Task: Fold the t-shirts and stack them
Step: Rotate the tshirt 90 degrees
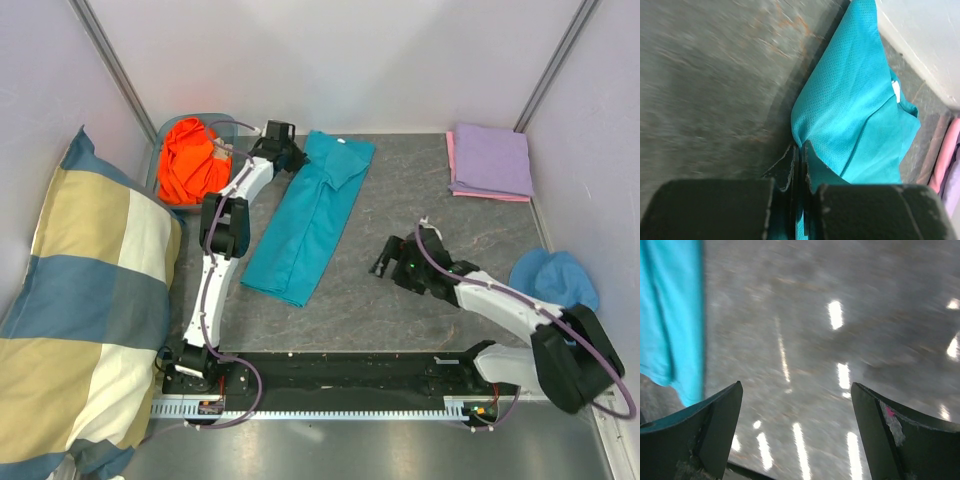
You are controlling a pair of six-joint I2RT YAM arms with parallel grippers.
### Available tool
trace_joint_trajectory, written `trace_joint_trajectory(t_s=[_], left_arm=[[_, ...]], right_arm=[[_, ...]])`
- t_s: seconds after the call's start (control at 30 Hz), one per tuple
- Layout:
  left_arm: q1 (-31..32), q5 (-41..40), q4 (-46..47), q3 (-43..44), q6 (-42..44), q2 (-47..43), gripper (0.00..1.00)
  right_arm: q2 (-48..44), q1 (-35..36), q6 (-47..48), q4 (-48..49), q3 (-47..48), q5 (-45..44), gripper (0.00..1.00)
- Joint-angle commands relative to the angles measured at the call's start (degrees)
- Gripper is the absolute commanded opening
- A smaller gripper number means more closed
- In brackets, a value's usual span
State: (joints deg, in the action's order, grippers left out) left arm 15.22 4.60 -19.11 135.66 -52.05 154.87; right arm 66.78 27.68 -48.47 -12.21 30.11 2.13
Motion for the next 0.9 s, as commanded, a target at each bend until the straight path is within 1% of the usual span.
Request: trace_joint_trajectory(t_s=[0.0,0.03,0.17,0.23,0.27,0.47,0.57,0.6,0.67,0.7,0.77,0.8,0.87], left_arm=[[-3.5,-2.8,-3.0,-2.2,1.5,-3.3,0.02],[-4.1,-3.1,-3.3,-2.4,1.6,-3.5,0.02],[-5.6,-4.4,-3.7,-4.1,2.0,-4.9,0.02],[-6.4,-4.4,-3.8,-5.0,2.2,-5.6,0.02],[-6.6,-6.1,-4.4,-5.3,2.5,-5.8,0.02],[-7.8,-8.2,-5.3,-9.0,4.9,-7.9,0.02],[-8.3,-8.3,-5.3,-10.4,5.4,-8.6,0.02],[-8.5,-8.2,-5.3,-10.7,5.6,-8.8,0.02],[-8.7,-8.3,-5.3,-11.5,6.3,-9.1,0.02],[-8.9,-8.3,-5.3,-11.7,6.4,-9.3,0.02],[-9.2,-8.4,-5.3,-12.6,6.9,-9.5,0.02],[-9.2,-8.4,-5.3,-12.8,7.1,-9.6,0.02],[-9.4,-8.3,-5.4,-13.0,7.6,-9.7,0.02]], right_arm=[[7.2,6.5,-4.9,11.8,7.0,-5.9,0.98],[8.4,7.8,-5.5,14.3,7.4,-6.6,0.98],[15.1,14.2,-9.5,18.2,9.1,-9.2,0.98],[17.5,16.1,-11.6,20.3,10.1,-10.3,0.98],[19.8,17.6,-12.2,20.9,10.3,-10.5,0.98],[28.6,21.5,-15.2,24.7,14.4,-11.9,0.95],[31.9,21.8,-15.8,26.1,16.0,-11.6,0.88],[32.6,21.7,-15.9,26.8,16.3,-11.5,0.84],[34.3,21.7,-16.1,27.6,17.1,-10.9,0.78],[34.9,21.7,-16.2,28.1,17.4,-10.7,0.72],[36.3,21.8,-16.7,28.5,17.9,-10.0,0.71],[36.7,21.8,-16.8,29.3,17.9,-9.9,0.61],[37.5,21.8,-17.3,29.8,17.8,-9.6,0.50]])
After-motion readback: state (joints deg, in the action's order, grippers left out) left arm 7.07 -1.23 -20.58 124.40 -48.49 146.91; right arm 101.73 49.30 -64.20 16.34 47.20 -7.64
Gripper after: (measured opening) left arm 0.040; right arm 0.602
